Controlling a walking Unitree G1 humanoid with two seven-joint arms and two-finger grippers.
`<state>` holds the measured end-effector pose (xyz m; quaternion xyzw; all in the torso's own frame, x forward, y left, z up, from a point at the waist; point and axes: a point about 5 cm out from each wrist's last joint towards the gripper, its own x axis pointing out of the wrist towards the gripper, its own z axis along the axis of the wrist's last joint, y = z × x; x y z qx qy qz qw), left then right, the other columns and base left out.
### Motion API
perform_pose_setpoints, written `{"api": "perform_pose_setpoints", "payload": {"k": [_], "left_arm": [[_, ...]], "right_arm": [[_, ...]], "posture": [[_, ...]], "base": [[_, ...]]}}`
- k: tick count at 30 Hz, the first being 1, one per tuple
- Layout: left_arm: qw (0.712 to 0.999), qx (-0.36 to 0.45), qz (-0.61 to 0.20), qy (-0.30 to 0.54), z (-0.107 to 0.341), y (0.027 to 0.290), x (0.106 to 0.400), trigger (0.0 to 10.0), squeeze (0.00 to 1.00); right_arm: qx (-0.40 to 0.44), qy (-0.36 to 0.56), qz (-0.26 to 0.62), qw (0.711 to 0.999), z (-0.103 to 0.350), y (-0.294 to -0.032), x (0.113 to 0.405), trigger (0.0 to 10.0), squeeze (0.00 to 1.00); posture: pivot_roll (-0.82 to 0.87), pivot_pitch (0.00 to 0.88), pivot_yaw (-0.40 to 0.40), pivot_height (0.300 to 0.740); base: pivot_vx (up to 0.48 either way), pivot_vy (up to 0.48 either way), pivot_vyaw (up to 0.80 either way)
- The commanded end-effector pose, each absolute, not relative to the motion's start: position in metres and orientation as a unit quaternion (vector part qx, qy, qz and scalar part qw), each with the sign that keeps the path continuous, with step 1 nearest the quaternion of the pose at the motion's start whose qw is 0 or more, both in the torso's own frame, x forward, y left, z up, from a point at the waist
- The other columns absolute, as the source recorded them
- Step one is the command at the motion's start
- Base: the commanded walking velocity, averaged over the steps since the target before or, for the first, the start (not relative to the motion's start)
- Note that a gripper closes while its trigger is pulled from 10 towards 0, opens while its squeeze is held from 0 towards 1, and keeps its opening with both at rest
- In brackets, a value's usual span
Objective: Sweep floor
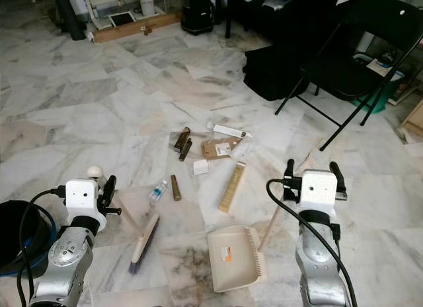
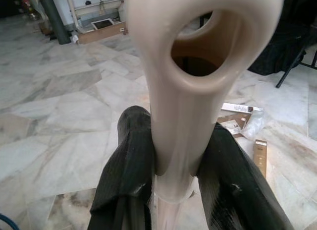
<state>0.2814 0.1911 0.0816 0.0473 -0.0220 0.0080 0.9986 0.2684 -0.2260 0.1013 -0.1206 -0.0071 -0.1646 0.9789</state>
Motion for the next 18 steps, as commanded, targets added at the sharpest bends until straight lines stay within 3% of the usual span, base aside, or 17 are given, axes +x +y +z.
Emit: {"api": "perform_pose_setpoints", "payload": {"k": [1, 18], "left_arm": [[0.998, 0.049, 0.01, -0.03, 0.083, 0.192, 0.282, 10.0, 0.0], [0.998, 0.05, 0.007, -0.029, 0.083, 0.192, 0.281, 10.0, 0.0]], "right_arm": [[-0.128, 0.026, -0.191, 0.973, 0.093, -0.233, 0.264, 10.0, 0.0], [-0.109, 0.066, -0.164, 0.978, 0.081, -0.222, 0.273, 10.0, 0.0]], "posture": [[0.0, 0.125, 0.023, 0.74], [0.0, 0.128, 0.026, 0.74]], "base": [[0.0, 0.0, 0.0], [0.0, 0.0, 0.0]]}}
